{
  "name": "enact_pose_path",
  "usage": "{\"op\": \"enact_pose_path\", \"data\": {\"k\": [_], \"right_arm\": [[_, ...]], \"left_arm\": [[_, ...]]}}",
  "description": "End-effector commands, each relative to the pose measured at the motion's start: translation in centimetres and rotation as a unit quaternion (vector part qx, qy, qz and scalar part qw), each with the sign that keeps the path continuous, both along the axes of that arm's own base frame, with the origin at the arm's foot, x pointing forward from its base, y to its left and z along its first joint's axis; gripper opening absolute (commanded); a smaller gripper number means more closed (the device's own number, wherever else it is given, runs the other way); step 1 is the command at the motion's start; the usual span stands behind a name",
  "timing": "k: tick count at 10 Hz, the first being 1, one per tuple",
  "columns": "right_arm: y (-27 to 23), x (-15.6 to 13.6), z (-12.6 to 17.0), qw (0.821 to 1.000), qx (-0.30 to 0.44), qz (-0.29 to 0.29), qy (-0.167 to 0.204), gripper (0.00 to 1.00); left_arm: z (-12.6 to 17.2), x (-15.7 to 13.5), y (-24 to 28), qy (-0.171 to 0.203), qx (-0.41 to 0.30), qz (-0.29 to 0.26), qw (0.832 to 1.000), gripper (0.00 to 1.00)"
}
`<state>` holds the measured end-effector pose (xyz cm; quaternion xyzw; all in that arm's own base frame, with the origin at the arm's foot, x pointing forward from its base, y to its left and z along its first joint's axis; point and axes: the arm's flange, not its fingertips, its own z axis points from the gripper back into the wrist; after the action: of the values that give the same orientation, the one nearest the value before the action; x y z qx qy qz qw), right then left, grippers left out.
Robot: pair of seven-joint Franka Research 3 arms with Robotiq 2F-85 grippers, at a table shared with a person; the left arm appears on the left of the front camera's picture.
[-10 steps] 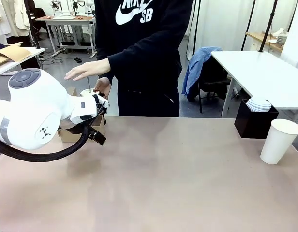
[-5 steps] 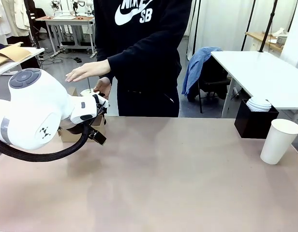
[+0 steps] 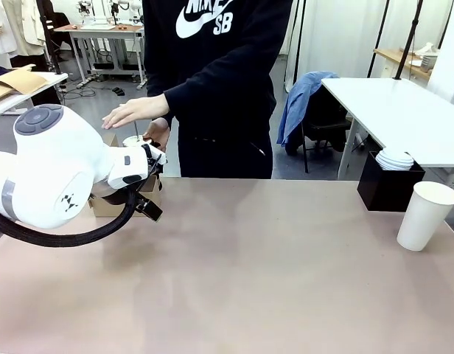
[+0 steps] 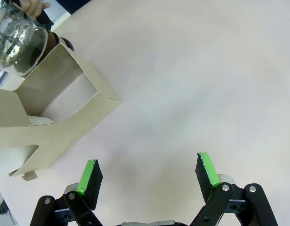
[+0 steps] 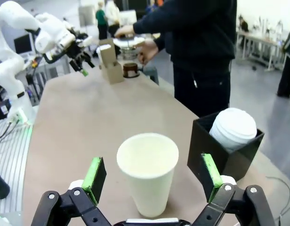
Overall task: Pour a drink into a cup and package it in a carrier.
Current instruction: Pick up the 600 ml Paper Cup and place it in the middle top area of the table.
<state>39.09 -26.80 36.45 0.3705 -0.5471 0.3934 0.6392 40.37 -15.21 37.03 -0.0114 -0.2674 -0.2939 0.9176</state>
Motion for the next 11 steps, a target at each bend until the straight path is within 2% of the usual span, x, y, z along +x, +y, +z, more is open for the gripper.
{"op": "enact_pose_path", "data": {"k": [1, 2, 3, 4, 6, 11], "right_arm": [[-2.2, 0.1, -4.3, 0.997, 0.054, 0.019, -0.051, 1.00], [-3.2, -0.5, -6.3, 0.996, 0.061, 0.011, -0.067, 1.00], [-2.9, -1.1, -8.0, 0.997, 0.044, 0.018, -0.062, 1.00], [-1.6, -0.3, -8.8, 0.998, 0.052, 0.009, -0.046, 1.00], [0.0, 0.5, -10.4, 0.997, 0.052, -0.002, -0.052, 1.00], [3.4, 1.6, -12.0, 0.997, 0.062, -0.013, -0.038, 1.00]], "left_arm": [[0.0, 0.0, 0.0, 0.000, -0.001, 0.000, 1.000, 1.00], [0.0, 0.0, 0.0, 0.000, -0.001, 0.000, 1.000, 1.00], [0.0, 0.0, 0.0, 0.000, -0.001, 0.000, 1.000, 1.00], [0.0, 0.0, 0.0, 0.000, -0.001, 0.000, 1.000, 1.00], [0.0, 0.0, 0.0, 0.000, -0.001, 0.000, 1.000, 1.00], [0.0, 0.0, 0.0, 0.000, -0.001, 0.000, 1.000, 1.00]]}}
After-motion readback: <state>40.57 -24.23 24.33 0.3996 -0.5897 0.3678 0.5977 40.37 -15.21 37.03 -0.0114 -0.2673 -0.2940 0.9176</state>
